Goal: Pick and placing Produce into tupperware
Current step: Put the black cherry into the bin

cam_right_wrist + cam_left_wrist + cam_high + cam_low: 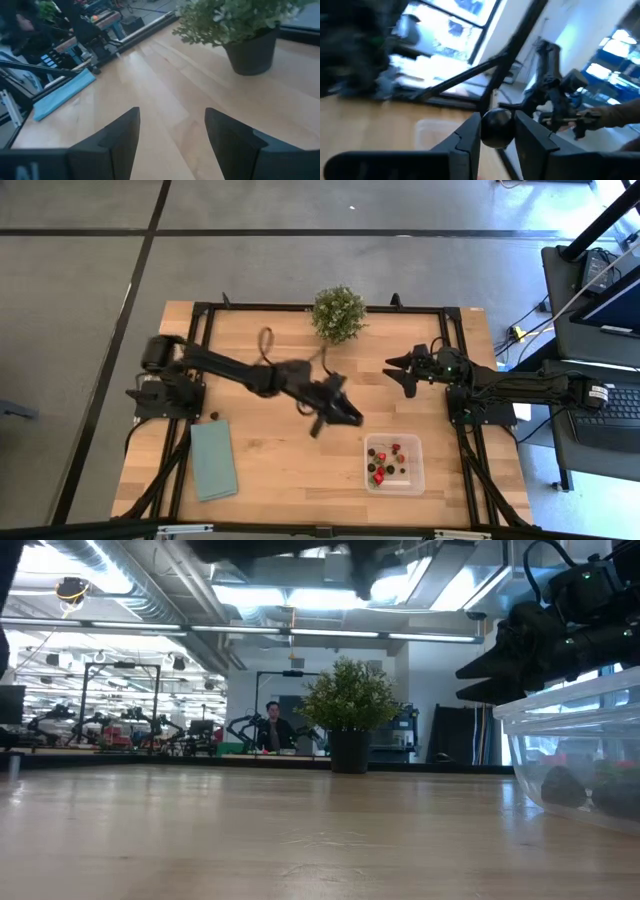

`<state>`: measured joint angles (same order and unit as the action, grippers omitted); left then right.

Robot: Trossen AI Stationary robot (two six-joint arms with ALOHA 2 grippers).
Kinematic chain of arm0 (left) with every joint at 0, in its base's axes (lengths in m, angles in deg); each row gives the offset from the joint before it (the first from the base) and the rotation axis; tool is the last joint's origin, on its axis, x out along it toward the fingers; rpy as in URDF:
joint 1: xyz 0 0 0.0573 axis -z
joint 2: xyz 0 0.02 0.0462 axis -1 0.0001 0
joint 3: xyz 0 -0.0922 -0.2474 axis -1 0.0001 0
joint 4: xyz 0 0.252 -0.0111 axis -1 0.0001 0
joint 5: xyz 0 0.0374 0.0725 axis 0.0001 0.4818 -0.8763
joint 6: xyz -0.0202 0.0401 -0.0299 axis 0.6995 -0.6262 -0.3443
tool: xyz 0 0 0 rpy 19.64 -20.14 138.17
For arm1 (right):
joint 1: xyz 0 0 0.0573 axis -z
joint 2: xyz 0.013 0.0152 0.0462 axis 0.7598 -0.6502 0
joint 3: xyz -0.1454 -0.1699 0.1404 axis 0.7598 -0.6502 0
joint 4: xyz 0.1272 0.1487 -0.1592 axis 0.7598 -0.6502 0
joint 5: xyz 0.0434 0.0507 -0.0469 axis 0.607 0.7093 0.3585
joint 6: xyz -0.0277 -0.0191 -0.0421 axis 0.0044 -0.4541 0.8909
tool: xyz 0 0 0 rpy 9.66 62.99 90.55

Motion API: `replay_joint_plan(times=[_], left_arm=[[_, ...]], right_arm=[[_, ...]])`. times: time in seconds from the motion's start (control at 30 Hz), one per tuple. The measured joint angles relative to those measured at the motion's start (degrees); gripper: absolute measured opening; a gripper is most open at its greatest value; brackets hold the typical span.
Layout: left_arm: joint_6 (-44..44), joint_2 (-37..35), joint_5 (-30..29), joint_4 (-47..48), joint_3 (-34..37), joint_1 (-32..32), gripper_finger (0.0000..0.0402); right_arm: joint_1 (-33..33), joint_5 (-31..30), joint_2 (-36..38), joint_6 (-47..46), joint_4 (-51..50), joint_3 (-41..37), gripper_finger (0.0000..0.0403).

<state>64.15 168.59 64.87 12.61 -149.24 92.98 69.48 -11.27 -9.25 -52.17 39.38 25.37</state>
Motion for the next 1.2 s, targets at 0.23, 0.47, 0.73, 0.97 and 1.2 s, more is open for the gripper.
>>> replay_joint_plan(times=[0.23, 0.47, 0.73, 0.97, 1.2], left_arm=[[-0.09, 15.96, 0.23, 0.66, -14.41, 2.87, 0.0093], [-0.16, 28.46, 1.83, 4.52, -25.75, 4.5, 0.0086], [-0.64, 35.28, 0.08, 10.76, -29.55, 6.56, 0.0098], [-0.11, 36.03, -0.06, 11.43, -29.65, 6.35, 0.0097], [-0.03, 36.02, -0.01, 11.28, -29.65, 6.14, 0.0133]], right_arm=[[-0.13, 3.32, 0.0, -1.51, 0.19, 0.04, 0.0226], [-0.13, 4.53, 0.0, -1.51, 0.11, 0.04, 0.0226], [-0.13, 4.53, 0.0, -1.42, 0.04, 0.02, 0.0226], [-0.13, 4.53, 0.0, -1.31, -0.01, 0.02, 0.0226], [-0.13, 4.53, 0.0, -1.22, -0.01, 0.02, 0.0226]])
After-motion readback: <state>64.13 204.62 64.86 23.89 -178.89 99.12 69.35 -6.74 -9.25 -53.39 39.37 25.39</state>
